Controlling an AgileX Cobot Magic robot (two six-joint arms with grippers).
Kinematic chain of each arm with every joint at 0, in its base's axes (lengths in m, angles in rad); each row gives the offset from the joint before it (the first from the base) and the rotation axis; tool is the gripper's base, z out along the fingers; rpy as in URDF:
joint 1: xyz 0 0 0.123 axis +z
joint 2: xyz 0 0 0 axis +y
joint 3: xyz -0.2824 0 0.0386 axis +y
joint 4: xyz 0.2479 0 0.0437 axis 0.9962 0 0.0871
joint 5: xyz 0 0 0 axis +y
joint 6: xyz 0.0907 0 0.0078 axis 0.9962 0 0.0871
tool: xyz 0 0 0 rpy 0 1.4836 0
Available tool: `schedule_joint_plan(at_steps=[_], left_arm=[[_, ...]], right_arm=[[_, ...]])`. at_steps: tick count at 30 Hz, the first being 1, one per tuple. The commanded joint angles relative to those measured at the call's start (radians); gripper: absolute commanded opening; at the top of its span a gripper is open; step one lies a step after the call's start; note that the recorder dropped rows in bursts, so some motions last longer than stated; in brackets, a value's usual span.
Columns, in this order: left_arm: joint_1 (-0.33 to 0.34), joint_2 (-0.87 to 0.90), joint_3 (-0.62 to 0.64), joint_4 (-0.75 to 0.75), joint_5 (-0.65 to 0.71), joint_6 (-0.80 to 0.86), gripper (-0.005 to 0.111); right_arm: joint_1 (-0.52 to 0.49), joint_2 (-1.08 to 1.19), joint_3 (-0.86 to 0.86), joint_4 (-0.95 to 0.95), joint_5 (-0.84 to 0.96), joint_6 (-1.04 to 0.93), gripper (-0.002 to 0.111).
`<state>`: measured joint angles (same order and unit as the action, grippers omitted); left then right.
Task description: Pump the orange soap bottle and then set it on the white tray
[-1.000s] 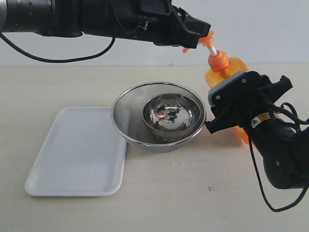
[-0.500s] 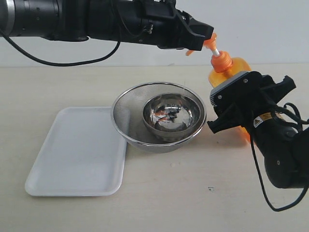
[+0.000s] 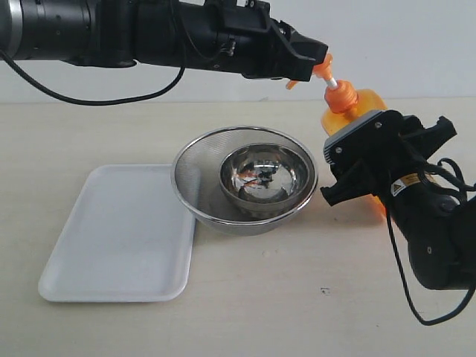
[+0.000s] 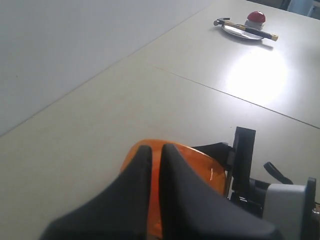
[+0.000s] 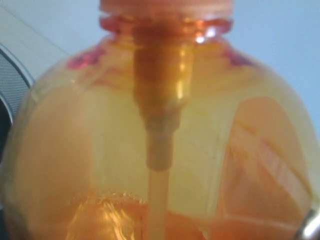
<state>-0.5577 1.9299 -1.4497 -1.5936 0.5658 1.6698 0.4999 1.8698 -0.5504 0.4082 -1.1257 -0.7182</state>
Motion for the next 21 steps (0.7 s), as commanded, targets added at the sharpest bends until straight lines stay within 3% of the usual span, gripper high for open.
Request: schedule_joint_plan(at_steps=[1,21], left_arm=[[-0.024,0.035,0.037,0.091,0.007,0.006,0.005],[-0.022,-0.216,0.037,0.094,-0.052,-0.003,0.005]], right_arm=[[0.009,-0.022,-0.008,-0.059,-0.051,0.034,0.000],[0.009,-0.022,-0.008,-0.014,-0.051,0.083,0.000]])
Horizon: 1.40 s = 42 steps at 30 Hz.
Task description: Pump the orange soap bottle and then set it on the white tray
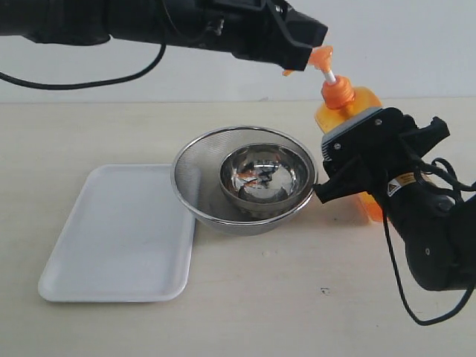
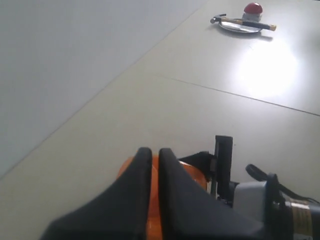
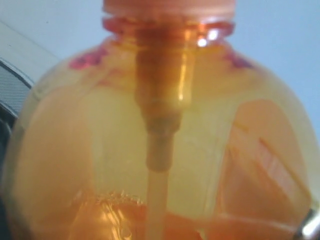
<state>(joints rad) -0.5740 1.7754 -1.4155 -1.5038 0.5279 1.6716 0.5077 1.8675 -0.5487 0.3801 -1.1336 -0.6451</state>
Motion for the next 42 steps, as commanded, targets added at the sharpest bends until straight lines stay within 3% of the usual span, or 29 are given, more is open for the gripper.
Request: schedule_joint_plan(at_steps=[1,9,22,33,42], left_arm=[[-0.006,-0.079,0.003,0.009,-0.015,-0.014,0.005],[-0.006,-0.273,0.102,0.029,-0.107,-0.026,0.005],[-0.006,-0.791,0.508,-0.038,-0.324,-0.003,0.005],[-0.006,-1.265,0.868,-0.207,-0.434,-0.003,0.005],[-0.006,-1.451,1.028,-0.241,-0.442,-0.061,0.005]], right_arm=[[0.001,-0.019,-0.010,0.020,-0.043,0.011,0.000],[0.001,-0.019,-0.010,0.032,-0.048,0.059,0.000],[0.001,-0.019,-0.010,0.059,-0.048,0.171,0.000],[0.001,-0.019,-0.010,0.069,-0.044,0.257,0.000],[0.001,-0.019,-0.010,0.095,-0.027,0.309,0.000]])
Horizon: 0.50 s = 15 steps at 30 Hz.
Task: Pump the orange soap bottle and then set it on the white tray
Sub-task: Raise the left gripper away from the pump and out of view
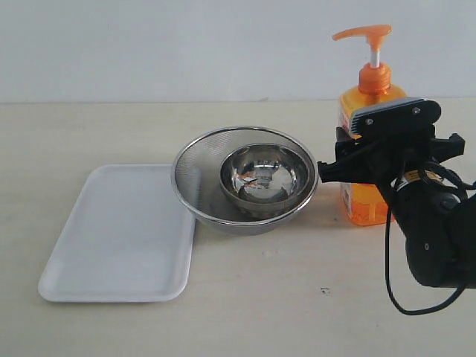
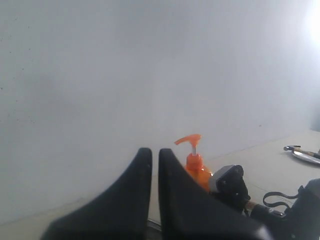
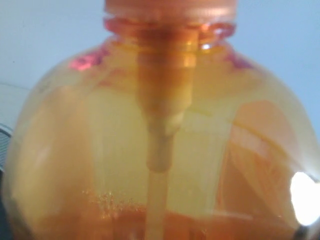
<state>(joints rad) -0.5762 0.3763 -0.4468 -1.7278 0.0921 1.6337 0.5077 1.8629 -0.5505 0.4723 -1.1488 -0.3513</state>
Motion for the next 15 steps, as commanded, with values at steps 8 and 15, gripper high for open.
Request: schedule_joint_plan(at_steps=[8,15], left_arm=[[-0.003,-0.115,0.172,-0.017,-0.012,-0.075,0.005],[-0.003,-0.155,0.229,-0.017,-0.176,-0.095,0.005]], right_arm=[[0.001,-0.015,-0.008,0.050,-0.012,0.064,0.000],[0.001,-0.015,-0.008,0.065,-0.004,0.105,0.000]])
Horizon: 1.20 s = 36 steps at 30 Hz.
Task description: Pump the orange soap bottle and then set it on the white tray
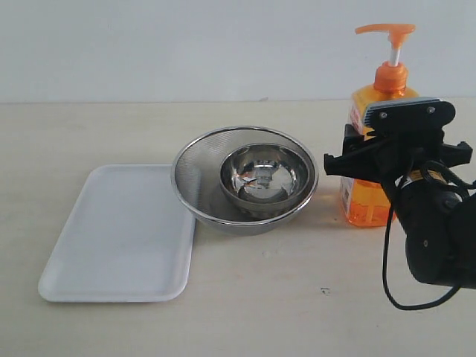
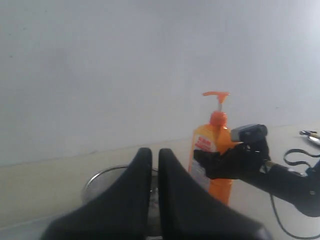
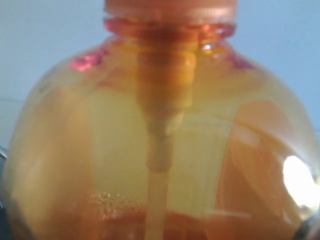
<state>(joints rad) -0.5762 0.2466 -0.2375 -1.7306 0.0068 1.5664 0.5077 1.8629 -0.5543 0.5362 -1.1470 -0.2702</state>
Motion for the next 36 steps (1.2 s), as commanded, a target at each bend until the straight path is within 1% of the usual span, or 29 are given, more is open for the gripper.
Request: schedule_joint_plan(at_steps=[1,4,6,7,10,12,14,16,19,33,36], left_arm=[[-0.003,-0.036,0.026,-0.014,-0.105,-0.034,0.005],[-0.003,-0.068,0.043,-0.014,-0.131,-0.042,0.005],[-0.003,-0.091,0.068,-0.014,-0.191,-0.068,0.005],[-0.003,-0.104,0.092,-0.014,-0.228,-0.091,0.005],[-0.003,-0.138,0.146,-0.014,-0.272,-0.096,0.005],[-0.003,-0.180,0.188,-0.014,-0.318,-0.139,0.005],[-0.003,-0.247,0.238,0.083,-0.377,-0.231,0.005],[-0.003,-0.247,0.238,0.154,-0.406,-0.313,0.005],[-0.003,-0.247,0.238,0.207,-0.410,-0.351,0.005],[-0.003,-0.247,0.238,0.190,-0.407,-0.346,0.005],[-0.003,-0.247,0.238,0.190,-0.404,-0.346,0.005]], right_arm=[[0.001,-0.015,-0.004,0.002,-0.003,0.031,0.000],[0.001,-0.015,-0.004,0.002,-0.003,0.033,0.000],[0.001,-0.015,-0.004,0.002,-0.003,0.037,0.000],[0.001,-0.015,-0.004,0.002,-0.001,0.037,0.000],[0.001,-0.015,-0.004,0.002,-0.001,0.037,0.000],[0.001,-0.015,-0.004,0.002,-0.001,0.037,0.000],[0.001,-0.015,-0.004,0.002,-0.001,0.037,0.000],[0.001,-0.015,-0.004,0.002,-0.001,0.037,0.000],[0.001,-0.015,-0.006,0.000,0.001,0.037,0.000],[0.001,-0.015,-0.006,0.000,0.007,0.037,0.000],[0.001,-0.015,-0.006,0.000,-0.015,0.026,0.000]])
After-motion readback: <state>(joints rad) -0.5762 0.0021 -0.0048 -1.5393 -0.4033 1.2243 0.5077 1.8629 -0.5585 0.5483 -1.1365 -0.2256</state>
